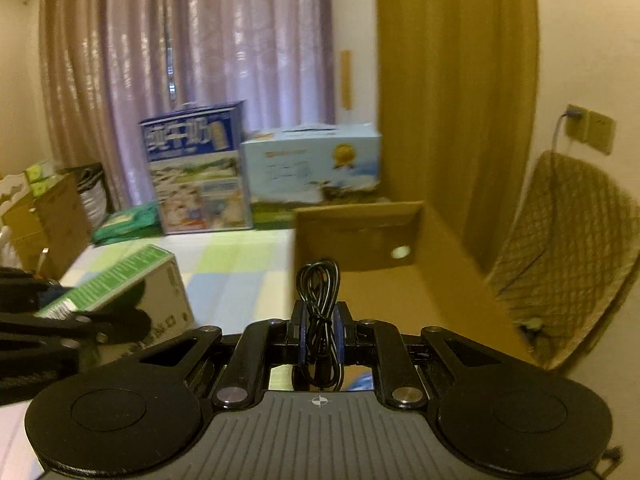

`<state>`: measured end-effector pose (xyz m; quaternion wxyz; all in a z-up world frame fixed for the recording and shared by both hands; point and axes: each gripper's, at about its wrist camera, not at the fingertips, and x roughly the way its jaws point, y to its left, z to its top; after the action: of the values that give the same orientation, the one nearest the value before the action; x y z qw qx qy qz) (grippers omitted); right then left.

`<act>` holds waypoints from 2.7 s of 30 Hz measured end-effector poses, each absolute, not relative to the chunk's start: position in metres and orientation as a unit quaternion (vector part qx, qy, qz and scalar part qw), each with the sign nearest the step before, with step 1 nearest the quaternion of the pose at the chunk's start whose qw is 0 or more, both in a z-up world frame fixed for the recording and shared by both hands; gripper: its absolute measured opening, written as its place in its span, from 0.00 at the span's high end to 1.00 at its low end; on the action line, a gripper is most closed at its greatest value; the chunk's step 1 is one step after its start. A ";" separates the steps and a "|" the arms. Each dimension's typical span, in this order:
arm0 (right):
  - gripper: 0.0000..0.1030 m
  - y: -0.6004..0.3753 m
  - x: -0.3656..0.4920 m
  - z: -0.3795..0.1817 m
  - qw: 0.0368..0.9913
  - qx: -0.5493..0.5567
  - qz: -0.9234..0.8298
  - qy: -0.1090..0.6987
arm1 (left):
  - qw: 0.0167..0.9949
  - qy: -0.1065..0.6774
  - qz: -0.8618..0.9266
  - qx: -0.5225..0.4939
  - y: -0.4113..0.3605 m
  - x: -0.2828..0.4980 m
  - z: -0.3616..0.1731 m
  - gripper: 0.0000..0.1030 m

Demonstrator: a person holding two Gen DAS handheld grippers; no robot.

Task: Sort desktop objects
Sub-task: 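Carry the green box and black cable with both tools into the cardboard box, then open both tools to drop the items and pull back toward the pile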

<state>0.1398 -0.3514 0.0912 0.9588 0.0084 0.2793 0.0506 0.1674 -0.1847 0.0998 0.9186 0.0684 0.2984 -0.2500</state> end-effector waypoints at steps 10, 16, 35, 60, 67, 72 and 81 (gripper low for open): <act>0.90 -0.421 0.163 0.075 0.948 0.020 0.034 0.315 | 0.897 0.326 -0.291 0.064 -0.269 0.204 0.082 0.76; 0.90 -0.433 0.187 0.061 0.944 0.019 0.034 0.328 | 0.892 0.335 -0.292 0.084 -0.289 0.222 0.058 0.75; 0.90 -0.437 0.207 0.037 0.937 0.016 0.036 0.348 | 0.902 0.326 -0.275 0.069 -0.272 0.241 0.057 0.72; 0.39 -0.419 0.186 0.064 0.946 0.019 0.053 0.320 | 0.915 0.328 -0.231 0.045 -0.206 0.207 0.068 0.50; 0.33 -0.398 0.162 0.092 0.952 0.022 0.071 0.297 | 0.923 0.312 -0.219 0.045 -0.177 0.185 0.088 0.34; 0.16 -0.372 0.144 0.109 0.956 0.010 0.089 0.280 | 0.930 0.301 -0.204 0.046 -0.152 0.166 0.101 0.24; 0.07 -0.325 0.118 0.123 0.953 -0.004 0.131 0.272 | 0.941 0.296 -0.157 0.042 -0.096 0.136 0.110 0.12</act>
<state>0.1181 -0.3247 0.1227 0.9533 -0.0040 0.2717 0.1315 0.1364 -0.0964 0.1105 0.9413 0.0424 0.2959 -0.1569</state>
